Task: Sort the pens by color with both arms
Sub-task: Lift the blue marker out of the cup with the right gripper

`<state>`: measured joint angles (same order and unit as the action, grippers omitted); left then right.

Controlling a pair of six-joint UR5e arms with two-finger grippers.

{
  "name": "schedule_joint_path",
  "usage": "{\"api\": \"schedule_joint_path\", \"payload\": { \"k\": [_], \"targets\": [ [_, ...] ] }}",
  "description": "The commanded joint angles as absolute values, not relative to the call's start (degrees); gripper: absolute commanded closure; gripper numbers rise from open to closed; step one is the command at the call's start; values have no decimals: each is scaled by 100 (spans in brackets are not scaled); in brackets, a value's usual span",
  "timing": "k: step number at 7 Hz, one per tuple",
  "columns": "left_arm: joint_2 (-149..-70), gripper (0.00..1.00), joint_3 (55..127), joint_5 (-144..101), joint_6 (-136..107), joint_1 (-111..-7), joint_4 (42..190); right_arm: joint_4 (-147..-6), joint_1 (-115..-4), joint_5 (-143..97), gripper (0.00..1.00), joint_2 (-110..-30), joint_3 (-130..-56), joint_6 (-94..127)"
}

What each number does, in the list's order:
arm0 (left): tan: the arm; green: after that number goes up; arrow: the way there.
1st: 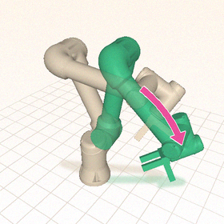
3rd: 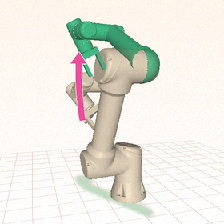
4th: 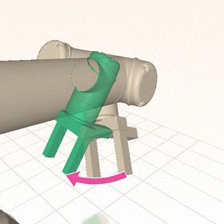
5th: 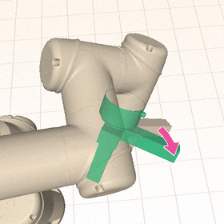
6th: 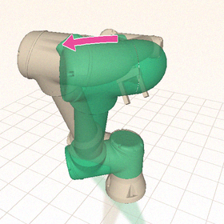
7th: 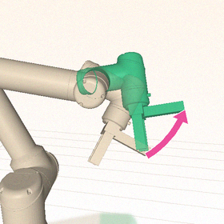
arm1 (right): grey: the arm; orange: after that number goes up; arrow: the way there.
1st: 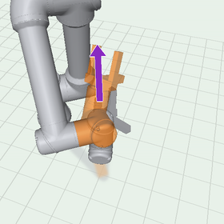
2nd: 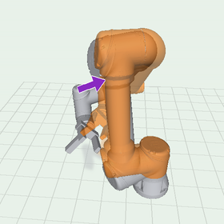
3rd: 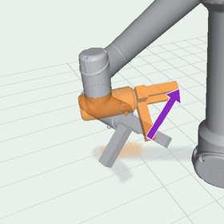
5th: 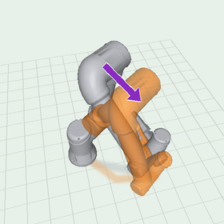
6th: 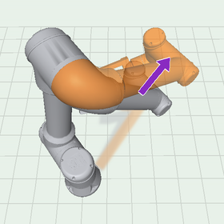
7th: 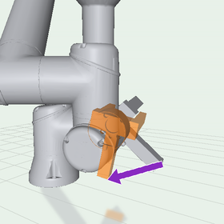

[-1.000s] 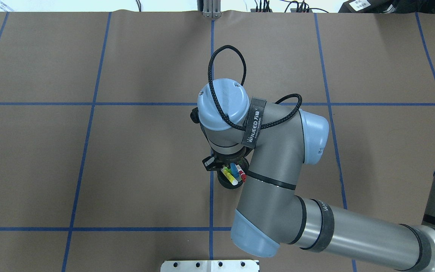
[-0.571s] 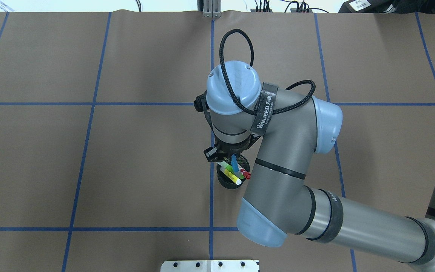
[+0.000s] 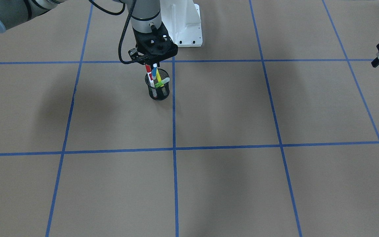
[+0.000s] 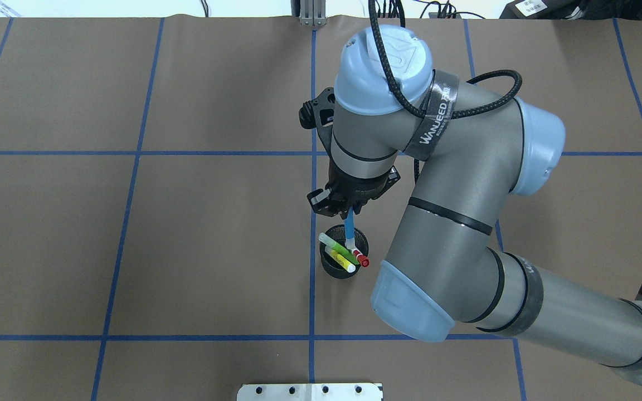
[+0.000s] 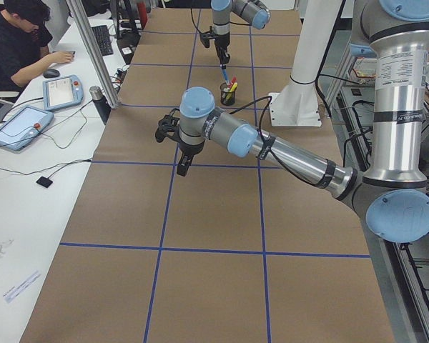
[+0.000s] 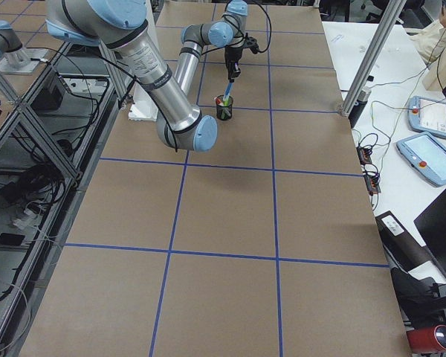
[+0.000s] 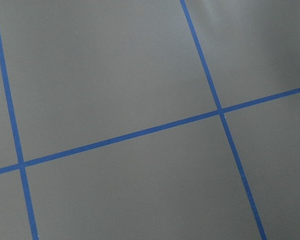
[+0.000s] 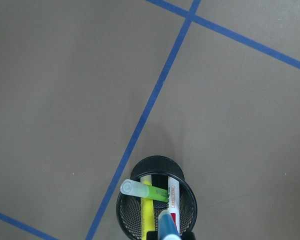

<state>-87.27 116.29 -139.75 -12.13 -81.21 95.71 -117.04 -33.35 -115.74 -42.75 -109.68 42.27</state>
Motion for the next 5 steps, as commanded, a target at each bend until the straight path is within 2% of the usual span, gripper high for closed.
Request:
{"api": "schedule_joint_path", "payload": {
  "k": [1, 4, 5],
  "targets": [
    [-8728, 0, 11637, -13975, -1213, -8121, 9571, -11733, -3637, -11777, 94, -4219, -10986, 4228],
    [-8728, 0, 11654, -13975, -1222, -8121, 9571, -11646, -4217, -11681, 94, -4219, -10838, 4219],
    [-8728, 0, 11654, -13975, -1222, -8121, 9571, -11115, -4393, -11585, 94, -4227, -10585, 4184]
  ]
}}
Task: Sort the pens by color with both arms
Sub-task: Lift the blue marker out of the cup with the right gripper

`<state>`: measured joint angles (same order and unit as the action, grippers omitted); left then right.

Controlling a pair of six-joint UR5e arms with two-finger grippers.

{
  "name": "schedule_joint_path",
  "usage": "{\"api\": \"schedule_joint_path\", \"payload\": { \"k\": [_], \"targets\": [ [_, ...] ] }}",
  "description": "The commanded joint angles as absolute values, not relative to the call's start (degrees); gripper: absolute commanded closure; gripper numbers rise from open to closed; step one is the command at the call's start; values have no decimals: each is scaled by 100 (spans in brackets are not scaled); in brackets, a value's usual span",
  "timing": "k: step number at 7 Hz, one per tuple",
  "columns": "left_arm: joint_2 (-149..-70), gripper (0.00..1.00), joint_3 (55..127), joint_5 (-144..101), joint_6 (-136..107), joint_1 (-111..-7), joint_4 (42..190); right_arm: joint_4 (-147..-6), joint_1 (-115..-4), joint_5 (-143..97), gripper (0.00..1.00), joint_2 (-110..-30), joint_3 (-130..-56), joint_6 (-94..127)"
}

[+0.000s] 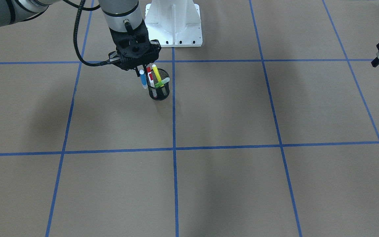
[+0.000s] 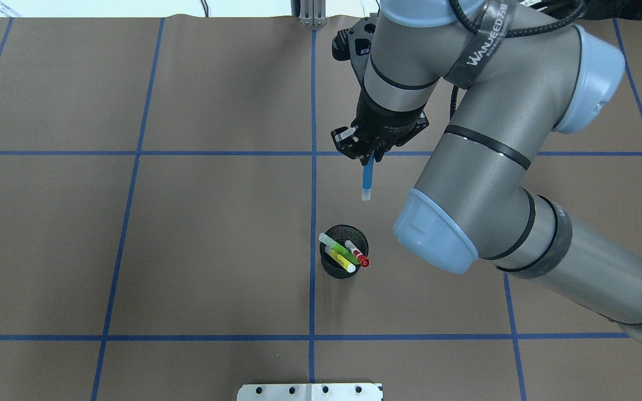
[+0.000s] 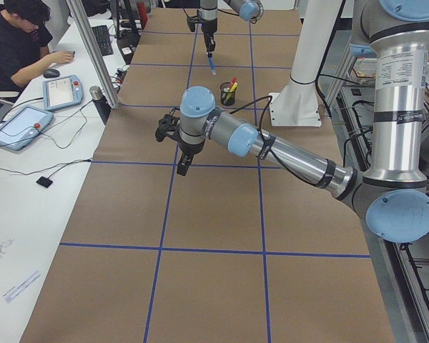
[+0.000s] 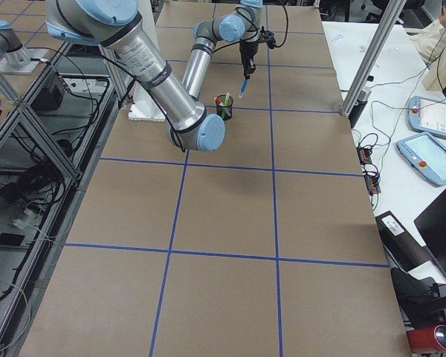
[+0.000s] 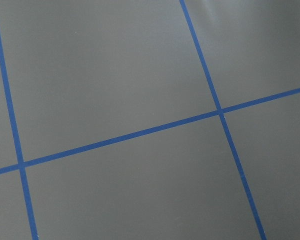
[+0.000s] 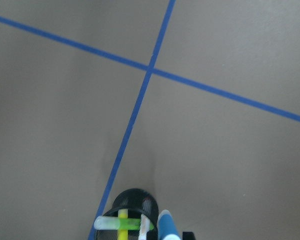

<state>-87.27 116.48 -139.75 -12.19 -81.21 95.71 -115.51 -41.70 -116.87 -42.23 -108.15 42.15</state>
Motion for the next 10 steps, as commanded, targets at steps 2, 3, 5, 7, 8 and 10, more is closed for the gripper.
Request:
{"api": "schedule_joint_path", "payload": {
  "k": [2, 3, 5, 7, 8, 10],
  "targets": [
    [-8728, 0, 11663, -13975, -1222, -8121, 9571, -9702, -4517, -11085, 93, -4236, -9760, 4236],
    [-8728, 0, 11672, -13983, -1222, -8121, 9571, -9329, -4552, -10857, 92, -4262, -9573, 4228],
    [-8736, 0, 11654, -13975, -1222, -8112, 9571, -8731, -4675, -10372, 90, -4271, -9222, 4219],
    [-8736, 0, 11663, -13975, -1222, -8095, 9571, -7958, -4737, -10091, 90, -4489, -8843, 4219],
    [-8736, 0, 11663, -13975, -1222, -8095, 9571, -7493, -4711, -10055, 90, -4744, -8824, 4227],
    [-8736, 0, 11663, -13975, -1230, -8095, 9571, -7436, -4562, -9950, 90, -4842, -8850, 4236]
  ]
}}
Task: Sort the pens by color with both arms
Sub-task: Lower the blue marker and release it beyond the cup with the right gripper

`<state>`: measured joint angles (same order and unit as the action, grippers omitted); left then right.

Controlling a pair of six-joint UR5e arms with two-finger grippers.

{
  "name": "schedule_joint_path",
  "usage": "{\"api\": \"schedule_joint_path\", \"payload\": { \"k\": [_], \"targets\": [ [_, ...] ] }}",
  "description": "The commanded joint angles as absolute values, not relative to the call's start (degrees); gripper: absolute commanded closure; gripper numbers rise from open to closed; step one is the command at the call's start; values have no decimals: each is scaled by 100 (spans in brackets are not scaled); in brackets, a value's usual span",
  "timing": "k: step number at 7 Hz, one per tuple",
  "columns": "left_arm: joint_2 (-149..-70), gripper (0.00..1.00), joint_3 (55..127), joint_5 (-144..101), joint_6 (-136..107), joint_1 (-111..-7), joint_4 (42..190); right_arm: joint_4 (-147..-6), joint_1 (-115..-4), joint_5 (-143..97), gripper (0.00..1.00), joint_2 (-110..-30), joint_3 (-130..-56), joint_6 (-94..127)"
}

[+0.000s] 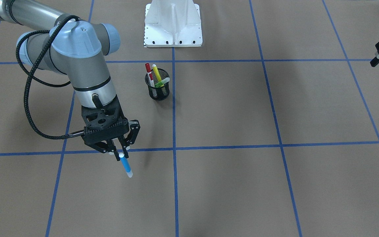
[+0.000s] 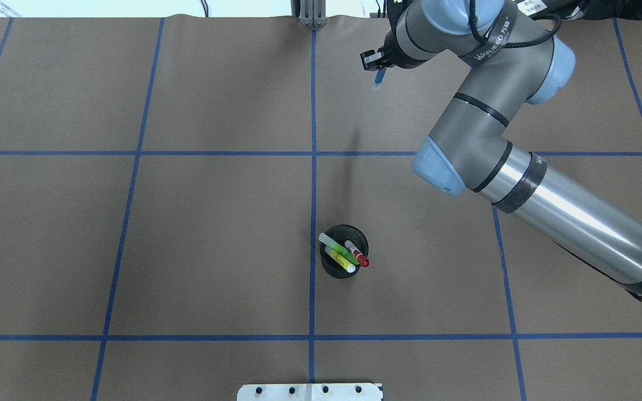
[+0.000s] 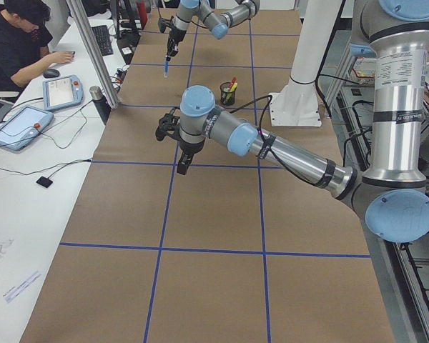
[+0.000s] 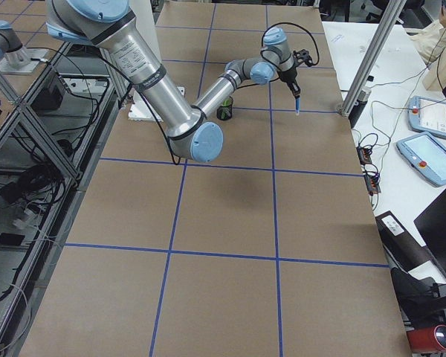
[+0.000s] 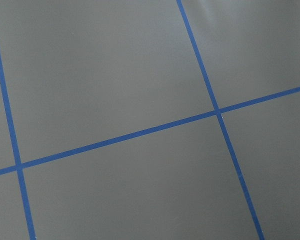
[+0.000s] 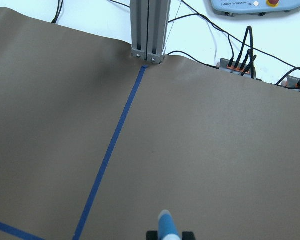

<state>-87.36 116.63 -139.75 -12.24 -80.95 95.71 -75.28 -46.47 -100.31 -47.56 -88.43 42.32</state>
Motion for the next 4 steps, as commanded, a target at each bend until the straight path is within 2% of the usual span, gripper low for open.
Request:
{"api": "schedule_joint_path", "payload": {
  "k": [1, 4],
  "targets": [
    [-8736, 0, 11663, -13983, -1230, -8095, 9571, -7436, -4379, -9636, 90, -4860, -8842, 4332],
    [-8736, 0, 11672, -13975, -1230, -8095, 9571, -7436, -4210, -9536, 90, -4974, -8850, 4368]
  ]
}}
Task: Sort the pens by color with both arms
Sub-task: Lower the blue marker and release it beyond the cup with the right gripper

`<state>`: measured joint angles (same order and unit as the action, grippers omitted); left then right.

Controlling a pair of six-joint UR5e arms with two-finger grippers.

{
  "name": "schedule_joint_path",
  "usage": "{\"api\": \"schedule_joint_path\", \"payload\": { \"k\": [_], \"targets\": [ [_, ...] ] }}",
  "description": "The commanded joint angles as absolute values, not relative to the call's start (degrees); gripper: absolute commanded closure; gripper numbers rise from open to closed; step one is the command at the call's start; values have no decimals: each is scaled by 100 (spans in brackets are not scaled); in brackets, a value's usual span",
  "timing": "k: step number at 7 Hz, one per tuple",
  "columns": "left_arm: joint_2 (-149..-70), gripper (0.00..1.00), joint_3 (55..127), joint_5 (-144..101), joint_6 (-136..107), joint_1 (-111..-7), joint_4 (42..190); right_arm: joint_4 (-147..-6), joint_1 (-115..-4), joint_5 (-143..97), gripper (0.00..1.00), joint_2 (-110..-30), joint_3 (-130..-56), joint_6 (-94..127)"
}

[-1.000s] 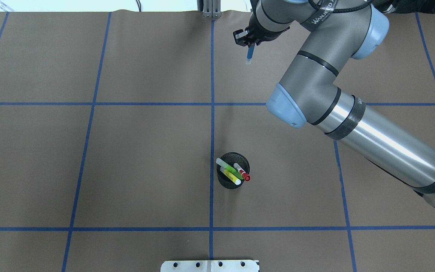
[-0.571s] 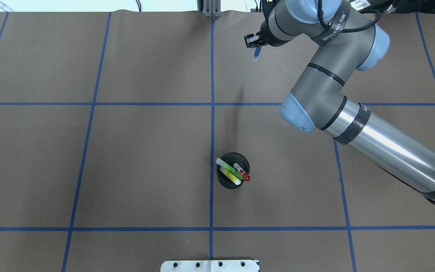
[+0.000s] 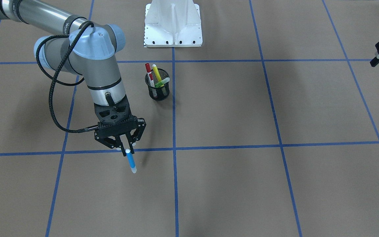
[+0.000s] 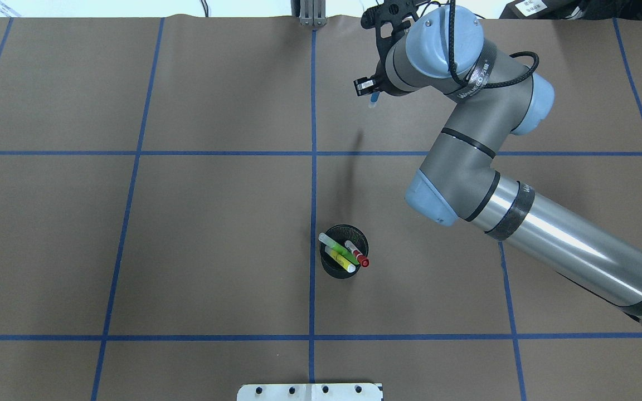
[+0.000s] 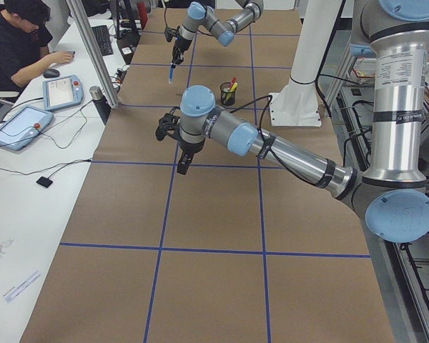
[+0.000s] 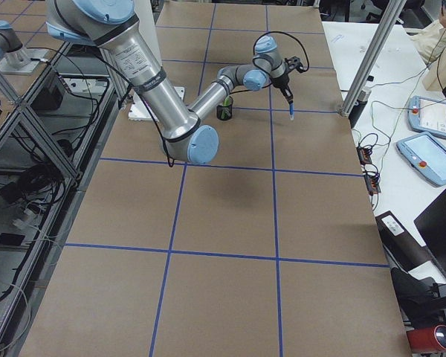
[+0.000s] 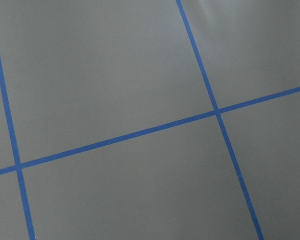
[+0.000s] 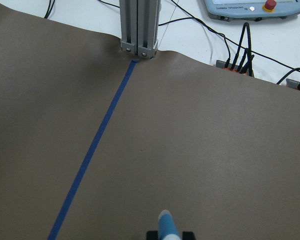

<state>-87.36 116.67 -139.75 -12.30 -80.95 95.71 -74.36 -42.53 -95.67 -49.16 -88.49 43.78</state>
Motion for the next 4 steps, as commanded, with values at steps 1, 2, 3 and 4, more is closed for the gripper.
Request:
{"api": "schedule_joint_path", "payload": {
  "k": [1, 2, 3, 4],
  "targets": [
    [-8745, 0, 11689, -13975, -1230, -8095, 9571, -7436, -4193, -9527, 86, -5036, -8842, 4325],
    [-8745, 0, 11689, -13975, -1230, -8095, 9571, -7444, -4184, -9527, 75, -5027, -8842, 4307],
    [-8745, 0, 11689, -13975, -1230, -8095, 9571, -7462, -4140, -9519, 55, -5036, -8833, 4307],
    [-8745, 0, 11689, -13975, -1230, -8095, 9571, -7462, -4114, -9519, 38, -5036, -8833, 4289]
  ]
}}
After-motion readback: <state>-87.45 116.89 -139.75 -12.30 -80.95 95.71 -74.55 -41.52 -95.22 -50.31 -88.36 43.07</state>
